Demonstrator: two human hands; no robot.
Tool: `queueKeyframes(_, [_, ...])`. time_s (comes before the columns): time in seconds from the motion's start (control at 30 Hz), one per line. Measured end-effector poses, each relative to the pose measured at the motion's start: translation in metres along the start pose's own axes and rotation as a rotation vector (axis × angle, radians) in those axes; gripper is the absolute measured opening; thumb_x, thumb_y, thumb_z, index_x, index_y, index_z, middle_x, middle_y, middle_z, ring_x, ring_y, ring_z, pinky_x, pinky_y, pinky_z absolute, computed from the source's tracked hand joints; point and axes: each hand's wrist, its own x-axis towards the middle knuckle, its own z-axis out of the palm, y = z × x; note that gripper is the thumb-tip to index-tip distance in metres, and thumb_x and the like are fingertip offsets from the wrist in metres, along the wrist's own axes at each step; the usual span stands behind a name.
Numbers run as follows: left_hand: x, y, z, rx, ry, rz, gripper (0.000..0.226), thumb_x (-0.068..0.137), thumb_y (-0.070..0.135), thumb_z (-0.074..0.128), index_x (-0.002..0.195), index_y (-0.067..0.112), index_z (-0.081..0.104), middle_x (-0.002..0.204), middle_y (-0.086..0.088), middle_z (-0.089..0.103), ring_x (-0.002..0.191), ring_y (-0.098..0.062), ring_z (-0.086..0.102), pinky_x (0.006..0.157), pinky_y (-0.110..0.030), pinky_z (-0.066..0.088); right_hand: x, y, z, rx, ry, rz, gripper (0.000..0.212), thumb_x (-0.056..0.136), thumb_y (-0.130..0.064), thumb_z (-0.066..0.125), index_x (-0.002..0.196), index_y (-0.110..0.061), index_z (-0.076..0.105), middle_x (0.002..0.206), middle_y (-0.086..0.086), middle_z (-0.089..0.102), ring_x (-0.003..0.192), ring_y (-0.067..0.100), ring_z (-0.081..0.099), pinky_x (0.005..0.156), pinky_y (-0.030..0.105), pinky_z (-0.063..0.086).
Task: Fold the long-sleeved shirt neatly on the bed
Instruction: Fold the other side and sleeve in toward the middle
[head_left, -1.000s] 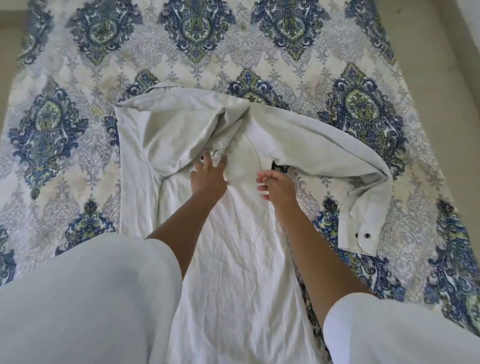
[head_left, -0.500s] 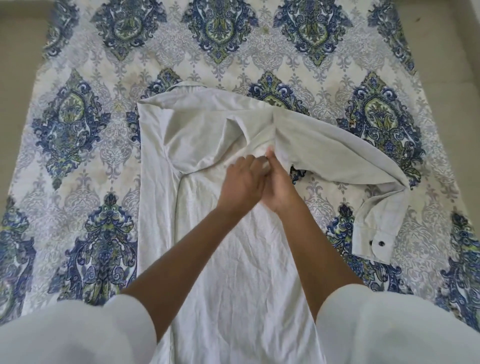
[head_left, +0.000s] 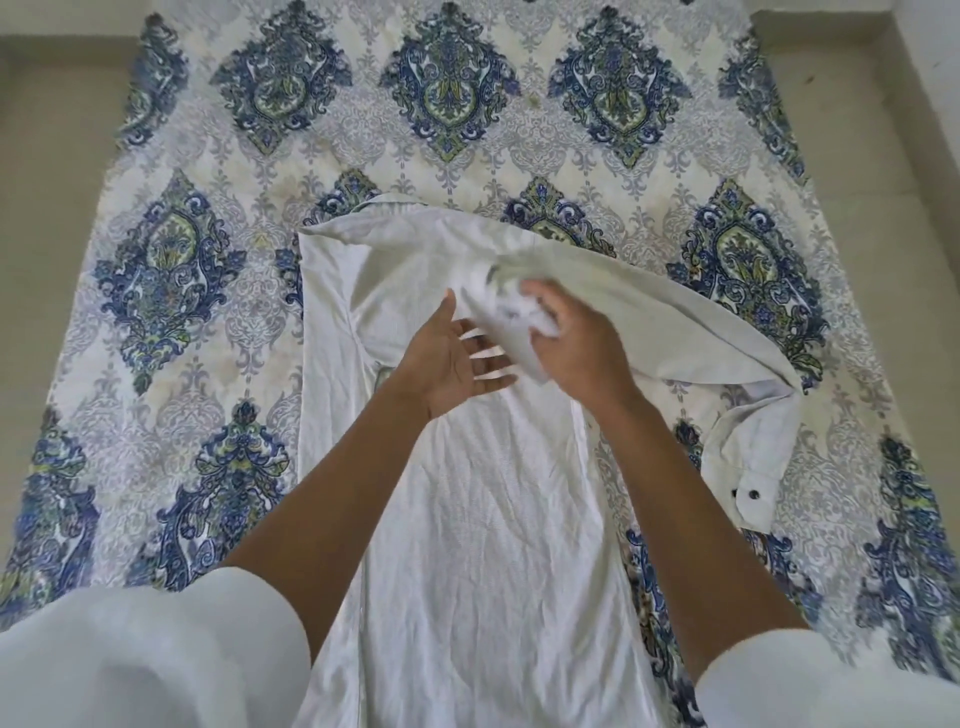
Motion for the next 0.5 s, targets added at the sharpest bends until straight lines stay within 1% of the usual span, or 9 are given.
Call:
queueKeyframes(0.07, [0.000,-0.007,0.000,0.001,0.053,0.007,0.056,0.091,0.060,0.036,0.100,0.011,0.062,0.089,-0.007,0.069,0.082,-0.023,0.066,0.079,-0.039,0.053,-0.015,-0.002,0.012,-0.200,-0.163,0.010,0.047,0.087,-0.017,0.055,0.132,-0.028,0.048,0.109,0.010,0.059,0.087,0.025,0.058,0.064,0.025,0.038])
queueKeyframes(0.1, [0.001,-0.011,-0.001,0.014,0.116,0.025,0.048,0.092,0.054,0.041,0.097,0.012,0.064,0.087,-0.006,0.069,0.079,-0.019,0.065,0.075,-0.034,0.052,-0.022,-0.003,0.018,-0.256,-0.199,-0.007,0.048,0.087,-0.016,0.055,0.133,-0.029,0.048,0.112,0.009,0.058,0.094,0.026,0.058,0.068,0.027,0.039])
queueKeyframes(0.17, [0.003,-0.023,-0.009,-0.020,0.220,0.042,0.024,0.093,0.031,0.053,0.092,0.011,0.065,0.090,-0.008,0.066,0.076,-0.018,0.064,0.071,-0.029,0.050,-0.036,-0.005,0.035,-0.220,-0.252,-0.068,0.051,0.086,-0.011,0.054,0.133,-0.028,0.047,0.119,0.004,0.056,0.104,0.024,0.054,0.074,0.031,0.043])
queueKeyframes(0.2, [0.003,-0.030,-0.014,-0.028,0.274,0.046,0.017,0.090,0.022,0.057,0.092,0.008,0.065,0.090,-0.009,0.064,0.075,-0.019,0.063,0.070,-0.029,0.049,-0.043,-0.004,0.044,-0.123,-0.283,-0.057,0.050,0.086,-0.013,0.055,0.133,-0.028,0.047,0.120,0.002,0.057,0.106,0.022,0.053,0.076,0.033,0.045])
queueKeyframes(0.27, [-0.001,-0.042,-0.025,0.075,0.424,0.126,0.016,0.084,0.016,0.063,0.096,0.005,0.064,0.088,-0.010,0.065,0.077,-0.024,0.062,0.069,-0.034,0.050,-0.050,0.001,0.056,0.136,-0.315,0.161,0.044,0.086,-0.030,0.059,0.129,-0.025,0.049,0.114,0.000,0.060,0.100,0.018,0.057,0.077,0.032,0.048])
queueKeyframes(0.33, [-0.011,-0.047,-0.030,0.289,0.525,0.274,0.017,0.082,0.016,0.064,0.096,0.006,0.061,0.086,-0.008,0.065,0.077,-0.023,0.062,0.071,-0.036,0.052,-0.054,0.006,0.060,0.295,-0.376,0.437,0.043,0.087,-0.040,0.058,0.122,-0.015,0.050,0.102,0.001,0.059,0.088,0.017,0.059,0.069,0.028,0.046])
queueKeyframes(0.4, [-0.024,-0.046,-0.031,0.320,0.463,0.343,0.008,0.084,0.009,0.061,0.092,0.010,0.060,0.082,-0.003,0.064,0.072,-0.018,0.062,0.067,-0.031,0.052,-0.058,0.011,0.063,0.374,-0.515,0.572,0.036,0.089,-0.039,0.057,0.110,-0.009,0.055,0.099,0.005,0.062,0.082,0.019,0.062,0.061,0.023,0.041])
queueKeyframes(0.43, [-0.030,-0.044,-0.033,0.288,0.420,0.353,0.008,0.085,0.004,0.058,0.089,0.011,0.060,0.079,-0.002,0.064,0.070,-0.016,0.062,0.064,-0.028,0.053,-0.060,0.012,0.064,0.420,-0.585,0.608,0.031,0.090,-0.040,0.056,0.100,-0.010,0.058,0.095,0.004,0.064,0.080,0.018,0.063,0.062,0.022,0.041])
queueKeyframes(0.5, [-0.039,-0.037,-0.044,0.188,0.324,0.348,0.016,0.085,-0.002,0.053,0.083,0.013,0.058,0.075,-0.001,0.064,0.067,-0.013,0.062,0.062,-0.025,0.053,-0.061,0.011,0.066,0.509,-0.622,0.673,0.032,0.091,-0.047,0.050,0.082,-0.018,0.058,0.083,-0.002,0.064,0.073,0.015,0.062,0.075,0.027,0.042])
